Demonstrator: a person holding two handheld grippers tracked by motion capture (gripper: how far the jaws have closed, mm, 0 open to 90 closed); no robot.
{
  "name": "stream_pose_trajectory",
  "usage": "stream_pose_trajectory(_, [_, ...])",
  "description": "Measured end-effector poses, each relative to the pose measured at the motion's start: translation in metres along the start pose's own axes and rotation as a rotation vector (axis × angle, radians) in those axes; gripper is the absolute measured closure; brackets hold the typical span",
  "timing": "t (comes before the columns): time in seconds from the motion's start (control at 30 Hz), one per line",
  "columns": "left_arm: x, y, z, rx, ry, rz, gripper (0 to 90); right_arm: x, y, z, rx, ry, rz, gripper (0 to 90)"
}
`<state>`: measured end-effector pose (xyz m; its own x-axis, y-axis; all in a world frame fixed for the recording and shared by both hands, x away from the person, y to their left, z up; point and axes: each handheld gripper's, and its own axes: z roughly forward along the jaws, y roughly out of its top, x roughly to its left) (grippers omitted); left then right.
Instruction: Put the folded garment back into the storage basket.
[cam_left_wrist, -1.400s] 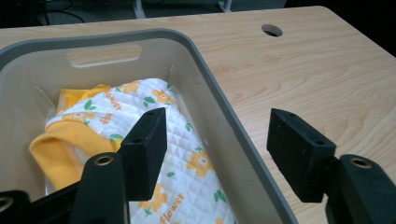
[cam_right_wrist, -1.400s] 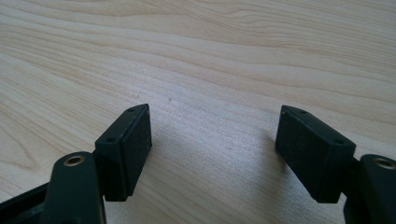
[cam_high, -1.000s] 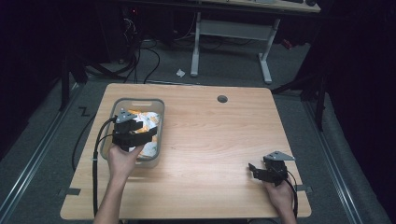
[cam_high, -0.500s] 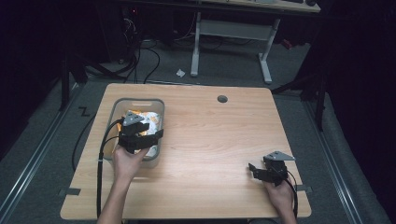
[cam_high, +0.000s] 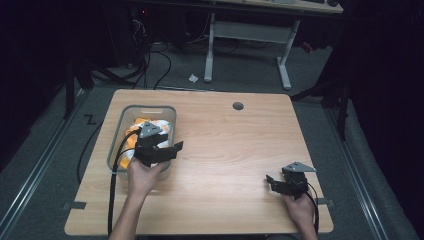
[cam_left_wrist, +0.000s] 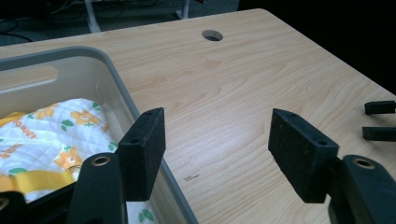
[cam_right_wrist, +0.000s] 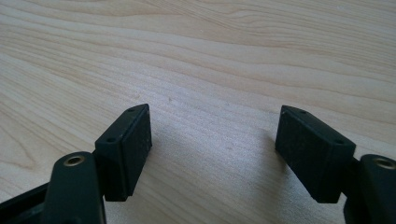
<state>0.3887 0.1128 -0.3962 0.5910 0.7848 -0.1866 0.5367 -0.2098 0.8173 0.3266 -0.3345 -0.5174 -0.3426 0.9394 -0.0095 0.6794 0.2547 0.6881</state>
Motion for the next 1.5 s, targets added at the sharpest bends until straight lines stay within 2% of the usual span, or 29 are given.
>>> stream_pose_trajectory(0.4, [-0.016, -0.001, 0.007, 0.002, -0.042, 0.022, 36.6, 0.0, 0.0, 0.0, 0.0, 0.0, 0.002, 27.3])
stream_pose_trajectory(0.53, [-0.02, -0.003, 0.009, 0.006, -0.063, 0.019, 36.1, 0.0, 0.0, 0.0, 0.0, 0.0, 0.002, 27.3])
stream_pose_trajectory(0.67, [-0.027, -0.005, 0.009, 0.009, -0.077, 0.035, 35.8, 0.0, 0.0, 0.0, 0.0, 0.0, 0.001, 27.3])
stream_pose_trajectory(0.77, [-0.032, -0.005, 0.009, 0.008, -0.099, 0.038, 35.6, 0.0, 0.0, 0.0, 0.0, 0.0, 0.002, 27.3])
stream_pose_trajectory(1.03, [-0.044, -0.006, 0.017, 0.018, -0.125, 0.049, 35.4, 0.0, 0.0, 0.0, 0.0, 0.0, 0.0, 27.3])
stream_pose_trajectory(1.13, [-0.049, -0.007, 0.022, 0.03, -0.116, 0.068, 35.4, 0.0, 0.0, 0.0, 0.0, 0.0, 0.003, 27.3])
stream_pose_trajectory(1.43, [-0.058, -0.01, 0.032, 0.042, -0.139, 0.07, 35.4, 0.0, 0.0, 0.0, 0.0, 0.0, 0.003, 27.3])
stream_pose_trajectory(1.5, [-0.059, -0.011, 0.034, 0.046, -0.166, 0.06, 35.4, 0.0, 0.0, 0.0, 0.0, 0.0, 0.0, 27.3])
